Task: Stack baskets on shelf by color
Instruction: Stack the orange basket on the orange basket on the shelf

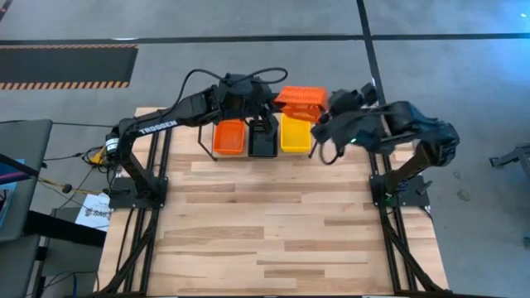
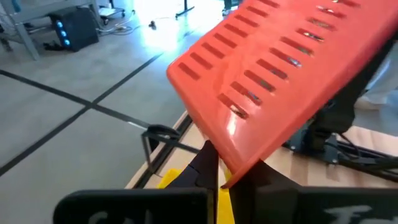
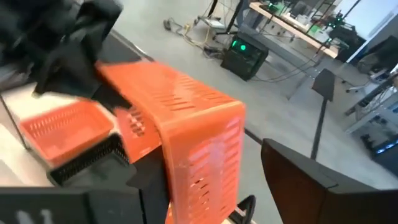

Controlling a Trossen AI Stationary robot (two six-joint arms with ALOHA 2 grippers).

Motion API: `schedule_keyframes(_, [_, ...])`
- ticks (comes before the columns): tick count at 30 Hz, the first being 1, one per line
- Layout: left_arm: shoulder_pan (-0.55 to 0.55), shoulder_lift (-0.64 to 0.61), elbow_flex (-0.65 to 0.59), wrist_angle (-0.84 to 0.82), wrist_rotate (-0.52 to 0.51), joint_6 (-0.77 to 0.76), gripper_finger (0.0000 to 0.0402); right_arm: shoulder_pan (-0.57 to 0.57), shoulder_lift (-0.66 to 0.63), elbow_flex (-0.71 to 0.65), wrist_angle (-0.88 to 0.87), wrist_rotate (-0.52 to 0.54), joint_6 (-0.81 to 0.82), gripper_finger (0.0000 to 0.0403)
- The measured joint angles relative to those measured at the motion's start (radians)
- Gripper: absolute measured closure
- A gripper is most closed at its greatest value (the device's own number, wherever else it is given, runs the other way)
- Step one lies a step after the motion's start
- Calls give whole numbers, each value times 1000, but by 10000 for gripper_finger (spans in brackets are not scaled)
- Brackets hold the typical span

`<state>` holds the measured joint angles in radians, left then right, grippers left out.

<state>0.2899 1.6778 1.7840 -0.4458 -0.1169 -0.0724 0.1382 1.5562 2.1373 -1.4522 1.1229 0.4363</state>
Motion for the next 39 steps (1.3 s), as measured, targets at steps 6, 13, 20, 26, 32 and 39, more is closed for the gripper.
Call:
schedule_keyframes(6, [24,-3,0,-49,-24,9,401,39,-55,86,-5,26,-4,148])
schedule_keyframes(13, [86,-3,-1,-193,-122,55,401,144,-118,161,-2,37,5,148])
schedule_keyframes(20, [169,-1,108,-537,-8,214,401,241,-167,164,-14,-22,11,148])
schedule_keyframes(26, [228,-2,258,-922,23,411,401,269,-169,162,-20,-127,17,148])
schedule_keyframes(32, [271,-2,311,-1108,104,467,401,257,-167,162,-122,-135,102,148])
schedule_keyframes(39, [293,17,306,-1126,106,537,401,201,-150,147,-119,-172,106,148])
